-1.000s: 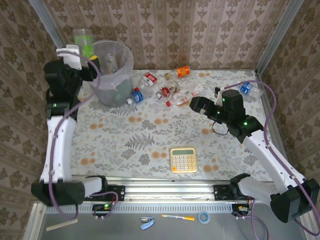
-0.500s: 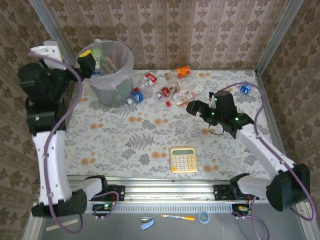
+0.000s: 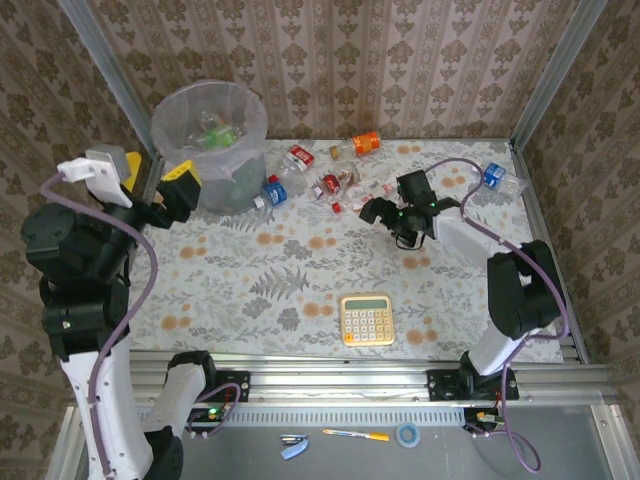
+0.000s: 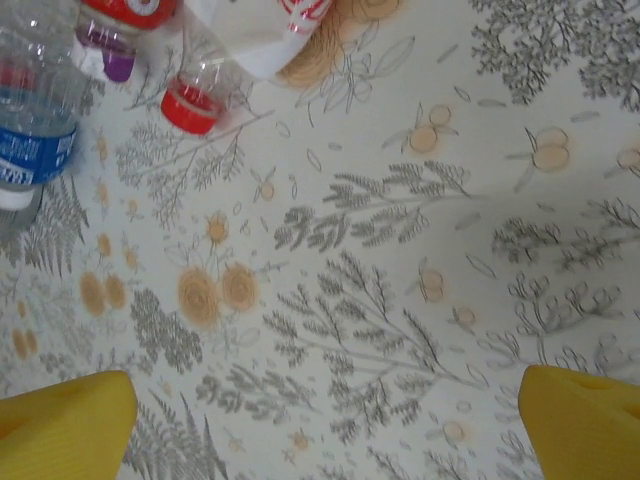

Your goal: Throw the plastic bottles in the bin

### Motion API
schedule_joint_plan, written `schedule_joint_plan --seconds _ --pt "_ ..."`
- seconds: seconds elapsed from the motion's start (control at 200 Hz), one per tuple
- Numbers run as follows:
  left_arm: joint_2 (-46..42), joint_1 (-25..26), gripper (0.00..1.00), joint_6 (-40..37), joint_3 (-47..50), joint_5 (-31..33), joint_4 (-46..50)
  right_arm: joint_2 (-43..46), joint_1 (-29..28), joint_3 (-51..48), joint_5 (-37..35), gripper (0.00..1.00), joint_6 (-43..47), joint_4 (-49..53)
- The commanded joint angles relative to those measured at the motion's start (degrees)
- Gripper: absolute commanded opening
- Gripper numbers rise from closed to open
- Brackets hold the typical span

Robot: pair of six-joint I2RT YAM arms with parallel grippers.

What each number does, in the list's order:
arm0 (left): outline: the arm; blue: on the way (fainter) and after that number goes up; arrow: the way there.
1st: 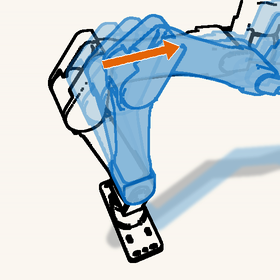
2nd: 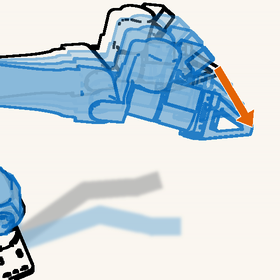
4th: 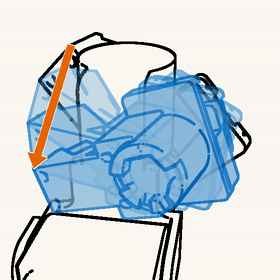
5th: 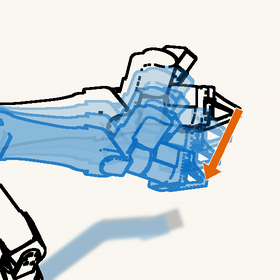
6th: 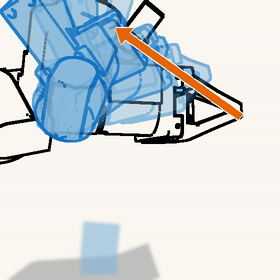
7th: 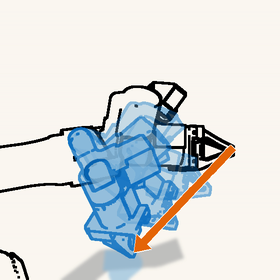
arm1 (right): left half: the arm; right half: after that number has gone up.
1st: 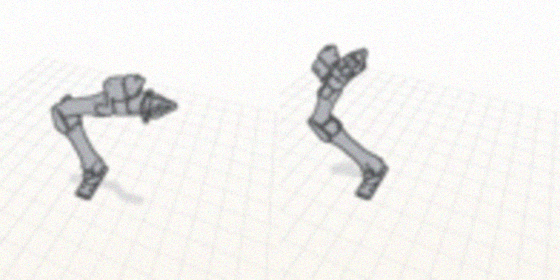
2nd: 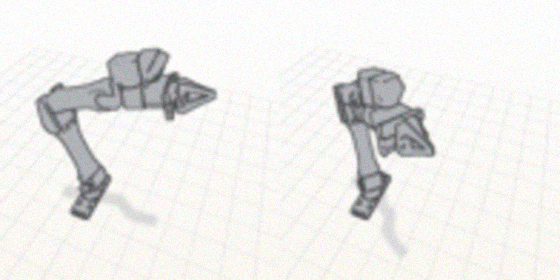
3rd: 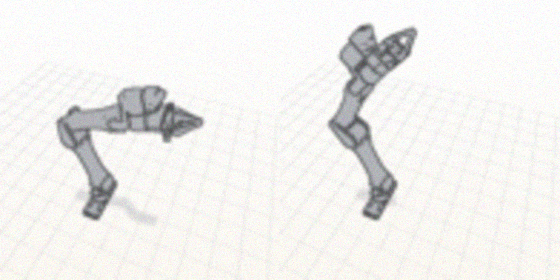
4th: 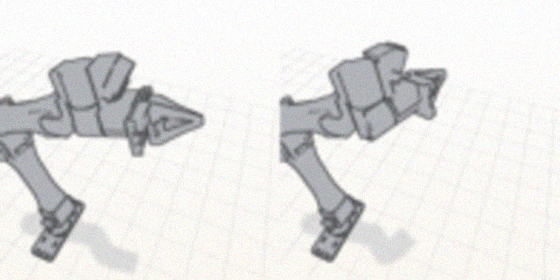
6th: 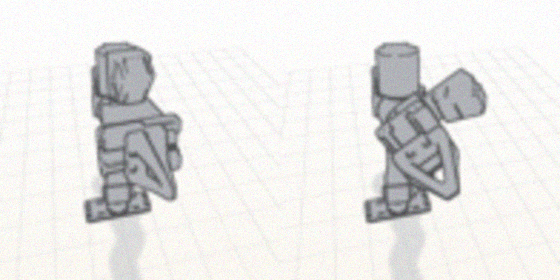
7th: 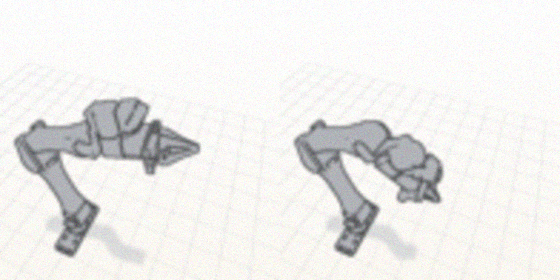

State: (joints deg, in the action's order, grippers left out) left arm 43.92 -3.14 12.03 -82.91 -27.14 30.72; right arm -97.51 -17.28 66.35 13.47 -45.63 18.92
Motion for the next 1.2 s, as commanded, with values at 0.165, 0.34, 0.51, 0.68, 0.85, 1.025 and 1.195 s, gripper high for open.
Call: schedule_joint_plan --seconds 0.165,0.34,0.51,0.68,0.85,1.025,1.195 --pt "-6.44 -0.28 1.0 0.29 5.26 -1.82 5.02 -8.03 1.38 7.18 -3.24 0.97 -2.23 -3.12" --pt "-8.65 -0.2 1.0 0.55 8.5 -2.24 5.0 -12.28 3.16 9.65 -3.07 0.95 -3.78 -5.2" --pt "-9.6 -0.2 1.0 0.02 9.01 -2.11 5.58 -14.99 5.58 11.22 -1.79 0.9 -5.55 -9.18" --pt "-9.46 -0.27 1.0 0.5 9.24 -1.9 5.37 -19.1 6.43 16.95 -1.34 0.86 -5.32 -7.37" --pt "-9.48 -0.2 1.0 1.06 9.94 -2.43 4.66 -23.22 6.73 22.7 -0.73 0.79 -5.17 -4.66" --pt "-9.31 -0.25 1.0 0.8 9.42 -2.36 4.85 -26.53 7.15 26.48 -0.49 0.75 -5.86 -2.98" --pt "-8.7 -0.24 1.0 1.24 9.09 -2.56 4.8 -29.39 7.41 31.04 -0.24 0.65 -5.39 -1.41"
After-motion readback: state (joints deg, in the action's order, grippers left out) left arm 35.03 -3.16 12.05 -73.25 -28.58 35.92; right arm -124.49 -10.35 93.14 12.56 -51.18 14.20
